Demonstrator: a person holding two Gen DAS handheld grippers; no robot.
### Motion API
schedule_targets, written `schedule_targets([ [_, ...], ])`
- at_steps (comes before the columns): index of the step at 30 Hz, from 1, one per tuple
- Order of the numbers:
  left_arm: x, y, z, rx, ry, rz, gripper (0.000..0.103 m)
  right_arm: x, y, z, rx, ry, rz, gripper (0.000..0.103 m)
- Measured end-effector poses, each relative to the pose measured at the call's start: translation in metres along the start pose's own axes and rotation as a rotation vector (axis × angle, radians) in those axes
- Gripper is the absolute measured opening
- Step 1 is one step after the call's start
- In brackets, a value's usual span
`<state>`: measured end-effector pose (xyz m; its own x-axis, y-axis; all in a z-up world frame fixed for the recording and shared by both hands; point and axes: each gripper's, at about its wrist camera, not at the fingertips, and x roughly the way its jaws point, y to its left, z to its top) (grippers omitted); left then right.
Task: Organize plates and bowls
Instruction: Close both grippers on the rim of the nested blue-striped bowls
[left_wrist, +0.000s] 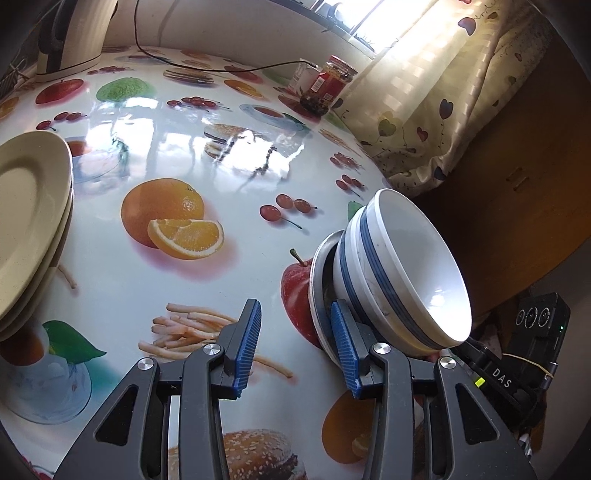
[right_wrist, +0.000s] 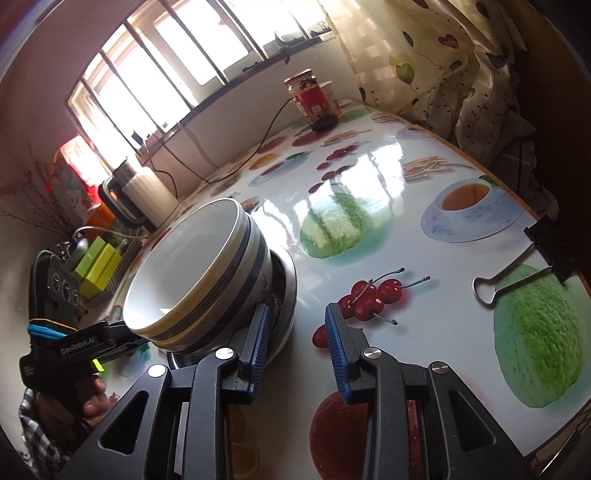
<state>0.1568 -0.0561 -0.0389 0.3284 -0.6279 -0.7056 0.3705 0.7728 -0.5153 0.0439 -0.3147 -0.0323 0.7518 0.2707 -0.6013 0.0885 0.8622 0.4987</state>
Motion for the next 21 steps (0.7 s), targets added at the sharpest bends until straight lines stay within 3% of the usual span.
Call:
schedule_targets([
  [8, 0.001, 0.000, 0.001, -0.005, -0.001, -0.052, 0.024, 0.002, -0.012, 0.000, 0.079, 0.013, 0.085, 0.022],
  [12, 0.003, 0.006, 0.000, -0.042, -0.001, -0.097, 0.023, 0.003, -0.017, 0.001, 0.123, 0.016, 0.110, 0.022],
  [21, 0.005, 0.008, 0.002, -0.041, 0.006, -0.105, 0.023, 0.005, -0.024, 0.000, 0.169, 0.014, 0.143, 0.022],
])
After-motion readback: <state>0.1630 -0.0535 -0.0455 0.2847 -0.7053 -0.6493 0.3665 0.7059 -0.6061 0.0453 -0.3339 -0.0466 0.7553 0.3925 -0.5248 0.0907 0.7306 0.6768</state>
